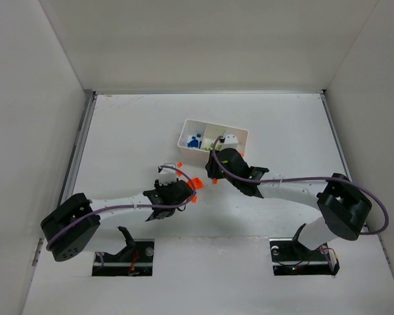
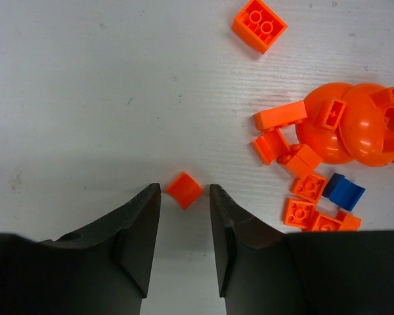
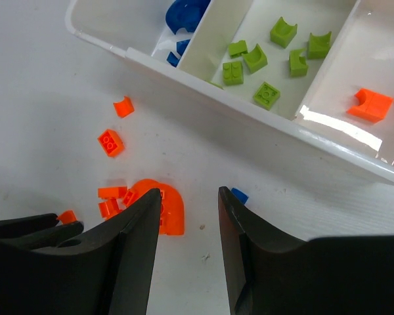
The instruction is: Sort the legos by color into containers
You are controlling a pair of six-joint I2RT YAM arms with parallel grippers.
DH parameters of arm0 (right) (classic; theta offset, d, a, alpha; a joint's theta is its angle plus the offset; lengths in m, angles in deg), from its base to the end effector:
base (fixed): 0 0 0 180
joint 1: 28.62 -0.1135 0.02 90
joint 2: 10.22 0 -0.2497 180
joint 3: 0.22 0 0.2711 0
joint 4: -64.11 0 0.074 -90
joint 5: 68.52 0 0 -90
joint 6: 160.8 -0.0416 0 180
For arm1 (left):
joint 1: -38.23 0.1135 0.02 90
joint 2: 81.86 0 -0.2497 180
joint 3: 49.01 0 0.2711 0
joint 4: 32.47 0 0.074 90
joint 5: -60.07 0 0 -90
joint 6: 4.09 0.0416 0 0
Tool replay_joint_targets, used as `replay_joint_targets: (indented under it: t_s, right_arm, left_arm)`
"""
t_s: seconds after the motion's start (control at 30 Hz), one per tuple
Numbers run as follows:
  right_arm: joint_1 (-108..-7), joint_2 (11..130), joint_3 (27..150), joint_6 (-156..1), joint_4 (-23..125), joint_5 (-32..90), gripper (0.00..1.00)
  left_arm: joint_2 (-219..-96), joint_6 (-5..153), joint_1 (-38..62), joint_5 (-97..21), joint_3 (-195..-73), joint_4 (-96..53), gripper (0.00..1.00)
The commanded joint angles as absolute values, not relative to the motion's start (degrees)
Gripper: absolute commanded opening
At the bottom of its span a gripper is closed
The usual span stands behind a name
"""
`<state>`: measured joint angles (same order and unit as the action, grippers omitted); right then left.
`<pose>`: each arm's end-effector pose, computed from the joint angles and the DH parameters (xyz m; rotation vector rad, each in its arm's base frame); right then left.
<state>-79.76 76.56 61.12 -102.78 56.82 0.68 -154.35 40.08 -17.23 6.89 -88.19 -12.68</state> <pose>0.2284 0.2600 0.1853 -0.1438 2.1328 0.4784 0.1543 -0.1801 0.1169 -0.0602 2.2669 -0.1057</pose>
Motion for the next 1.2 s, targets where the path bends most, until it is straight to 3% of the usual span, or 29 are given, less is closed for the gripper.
replay_joint_targets:
  t_s: [0.0, 0.27, 0.63, 1.17]
  right_arm:
    - [-80.26, 73.54, 59.86, -104.02, 60.99, -0.14, 0.46]
    - [-79.47, 70.29, 57.57, -104.02, 60.64, -0.14, 0.46]
    - [-79.47, 60.10, 46.33, -105.86, 57.13, -2.51, 0.46]
    - [-79.47, 48.58, 34.46, -114.56, 53.88, -4.19, 0.45]
  left_arm:
    - [-154.81, 40.20, -16.22, 6.98, -88.43, -13.00, 0.31]
    - [-153.94, 41.26, -16.39, 6.98, -88.51, -12.83, 0.16]
    - [-148.48, 48.81, -15.69, 6.55, -97.47, -15.45, 0.14]
    - [-179.31, 59.89, -13.66, -7.69, -130.95, -34.71, 0.16]
